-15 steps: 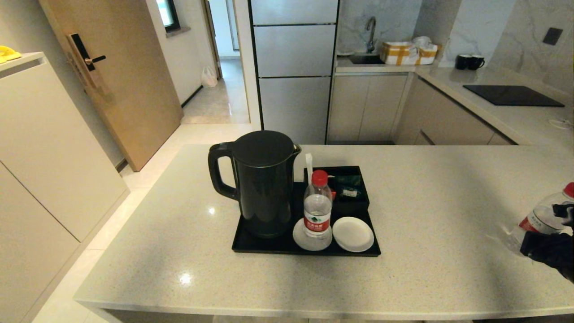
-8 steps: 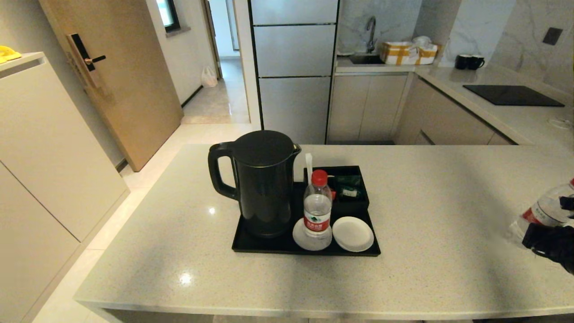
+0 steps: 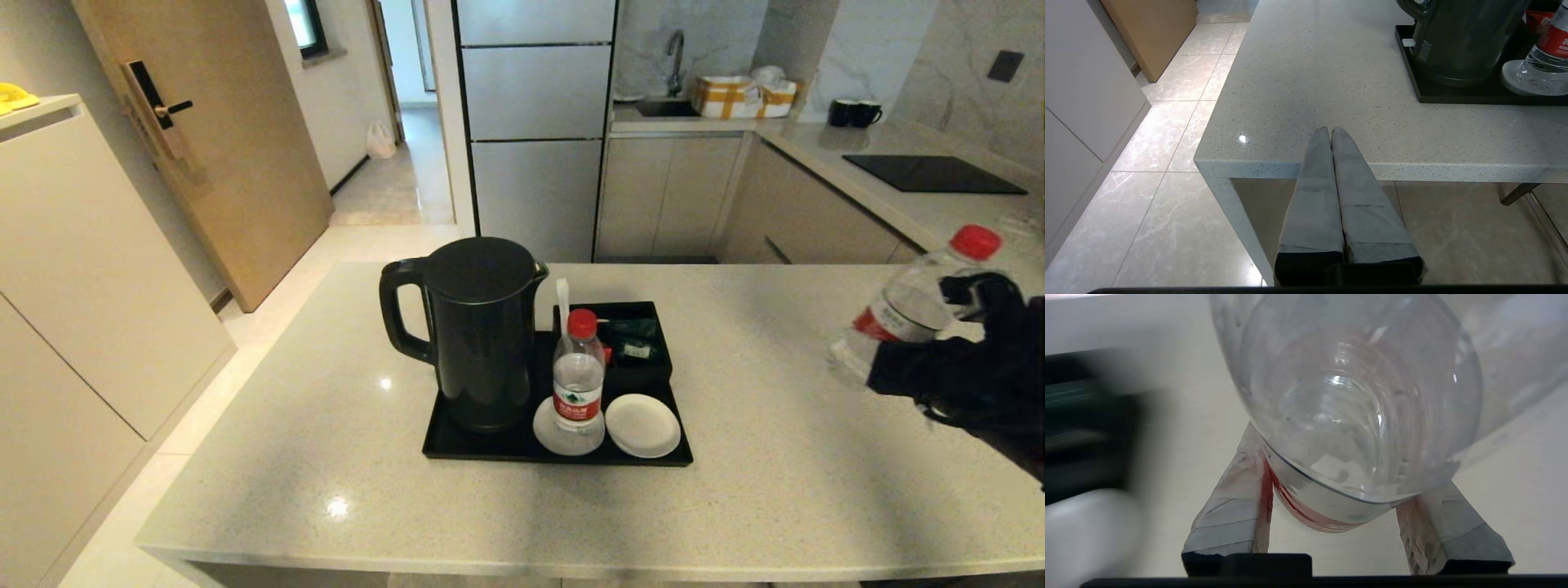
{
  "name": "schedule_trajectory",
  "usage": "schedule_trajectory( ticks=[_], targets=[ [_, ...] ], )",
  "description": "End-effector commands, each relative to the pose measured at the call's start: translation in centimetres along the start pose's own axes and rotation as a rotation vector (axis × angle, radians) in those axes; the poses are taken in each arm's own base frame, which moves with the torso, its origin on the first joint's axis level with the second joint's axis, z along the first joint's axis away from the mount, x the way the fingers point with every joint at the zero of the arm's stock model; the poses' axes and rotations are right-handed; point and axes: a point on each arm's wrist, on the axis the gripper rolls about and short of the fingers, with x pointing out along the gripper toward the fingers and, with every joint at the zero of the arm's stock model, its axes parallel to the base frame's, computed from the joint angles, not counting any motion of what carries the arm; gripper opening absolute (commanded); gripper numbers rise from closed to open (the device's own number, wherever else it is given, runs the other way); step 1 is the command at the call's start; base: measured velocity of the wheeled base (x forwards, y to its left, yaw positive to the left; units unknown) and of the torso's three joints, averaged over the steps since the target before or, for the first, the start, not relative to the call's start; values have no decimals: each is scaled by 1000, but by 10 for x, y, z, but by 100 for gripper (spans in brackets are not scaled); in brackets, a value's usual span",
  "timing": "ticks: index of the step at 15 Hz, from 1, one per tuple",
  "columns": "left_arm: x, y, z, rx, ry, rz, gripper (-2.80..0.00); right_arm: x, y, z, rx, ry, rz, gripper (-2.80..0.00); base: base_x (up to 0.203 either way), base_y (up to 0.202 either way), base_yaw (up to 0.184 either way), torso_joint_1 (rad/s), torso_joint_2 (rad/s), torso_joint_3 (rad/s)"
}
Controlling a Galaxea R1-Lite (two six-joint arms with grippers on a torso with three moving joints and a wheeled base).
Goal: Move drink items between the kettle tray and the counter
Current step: Return the bottled water to its original position
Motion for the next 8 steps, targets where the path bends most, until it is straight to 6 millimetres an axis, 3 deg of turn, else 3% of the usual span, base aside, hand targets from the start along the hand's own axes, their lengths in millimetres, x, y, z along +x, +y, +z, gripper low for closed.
schedule_trajectory(
  ticks=[1, 4, 8],
  targets=[
    [0, 0, 0, 0, 3, 0, -280, -26, 64, 18, -31, -33, 128, -280, 0, 0, 0, 0, 0, 0],
    [0, 0, 0, 0, 3, 0, -280, -23, 130, -11, -66, 48, 173, -280, 0, 0, 0, 0, 0, 0],
    [0, 0, 0, 0, 3, 0, -280, -2, 173, -53, -71, 47, 174, -280, 0, 0, 0, 0, 0, 0]
  ],
)
